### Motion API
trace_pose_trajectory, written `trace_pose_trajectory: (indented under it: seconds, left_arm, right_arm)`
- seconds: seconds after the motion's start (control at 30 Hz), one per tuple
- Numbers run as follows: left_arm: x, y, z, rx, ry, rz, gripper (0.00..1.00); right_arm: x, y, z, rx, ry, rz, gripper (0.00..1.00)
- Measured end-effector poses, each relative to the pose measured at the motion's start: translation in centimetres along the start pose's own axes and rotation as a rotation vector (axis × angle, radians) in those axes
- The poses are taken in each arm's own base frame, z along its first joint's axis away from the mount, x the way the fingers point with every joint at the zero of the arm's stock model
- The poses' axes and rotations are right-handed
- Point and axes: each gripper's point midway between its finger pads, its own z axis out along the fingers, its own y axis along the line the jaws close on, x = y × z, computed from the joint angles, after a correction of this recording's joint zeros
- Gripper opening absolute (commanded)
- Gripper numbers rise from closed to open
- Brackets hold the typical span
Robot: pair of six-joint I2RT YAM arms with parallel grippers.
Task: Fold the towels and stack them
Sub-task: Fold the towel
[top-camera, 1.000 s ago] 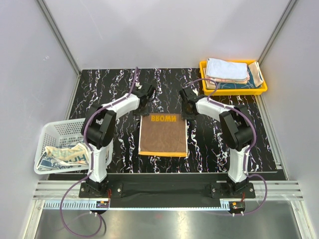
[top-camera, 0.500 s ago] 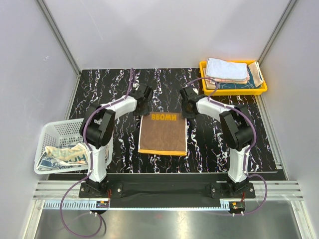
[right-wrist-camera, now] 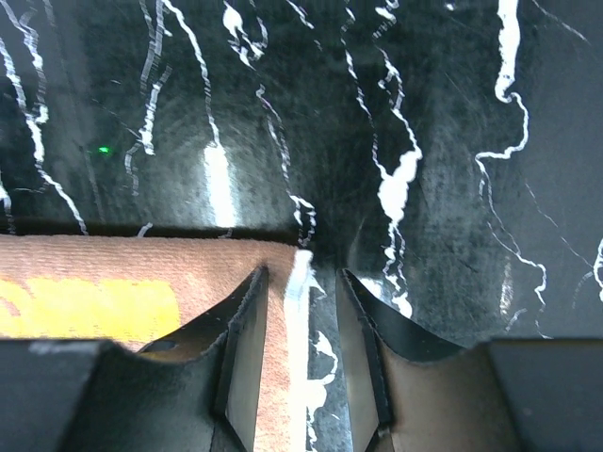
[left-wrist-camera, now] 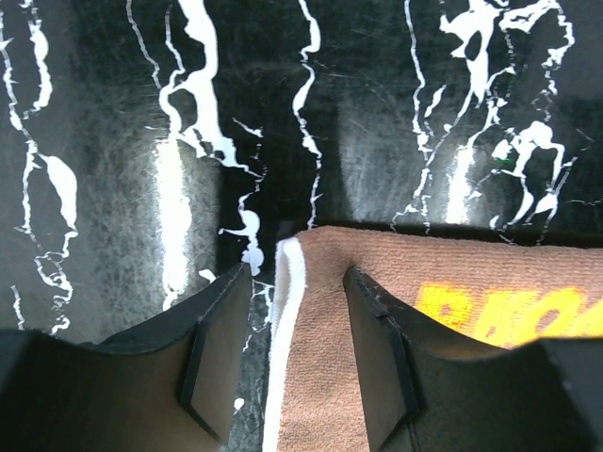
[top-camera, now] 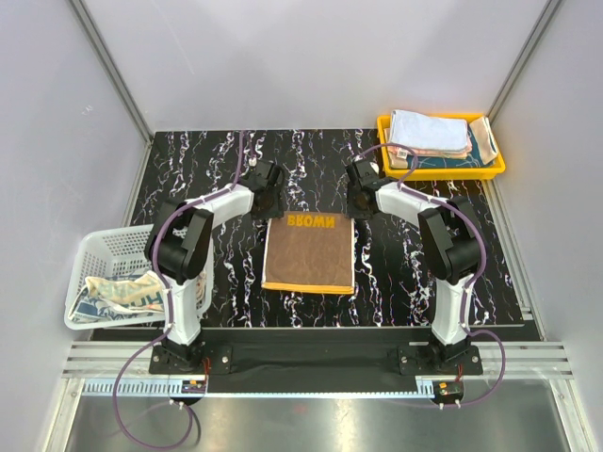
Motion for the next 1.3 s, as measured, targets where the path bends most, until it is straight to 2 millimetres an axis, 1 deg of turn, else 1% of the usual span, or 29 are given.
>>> trace_pose_trajectory:
  seconds: [0.17, 0.37, 0.63, 0.93, 1.07, 1.13, 1.3]
  left_arm:
    - [-0.2, -0.3, 0.1, 0.026, -0.009, -0.013, 0.51]
    - [-0.5, -0.1, 0.2, 0.04, -0.01, -0.028, 0.51]
    - [-1.0, 0.6, 0.3, 0.036, -0.015, -0.046, 0.49]
    - [-1.2, 0.6, 0.4, 0.05, -0.017, -0.061, 0.46]
    - [-1.1, 0.5, 0.6, 0.055, -0.011, -0.065, 0.43]
    - [-1.2, 0.3, 0.7, 0.06, -0.017, -0.069, 0.39]
    - [-1.5, 0.2, 0.9, 0.069, -0.026, -0.074, 0.32]
  right_arm:
    - [-0.4, 0.6, 0.0, -0.027, -0.014, 0.002, 0.41]
    - [-0.6, 1.1, 0.0, -0.054, -0.017, 0.0, 0.34]
    - [-0.5, 1.0, 0.3, -0.054, -0.015, -0.001, 0.3]
    - [-0.3, 0.8, 1.0, -0.053, -0.014, -0.004, 0.3]
    - [-0.4, 0.8, 1.0, -0.058, -0.016, -0.001, 0.29]
    - [-0.5, 0.8, 1.1, -0.059, -0.017, 0.0, 0.26]
    - [-0.6, 0.8, 1.2, -0.06, -0.022, 0.002, 0.23]
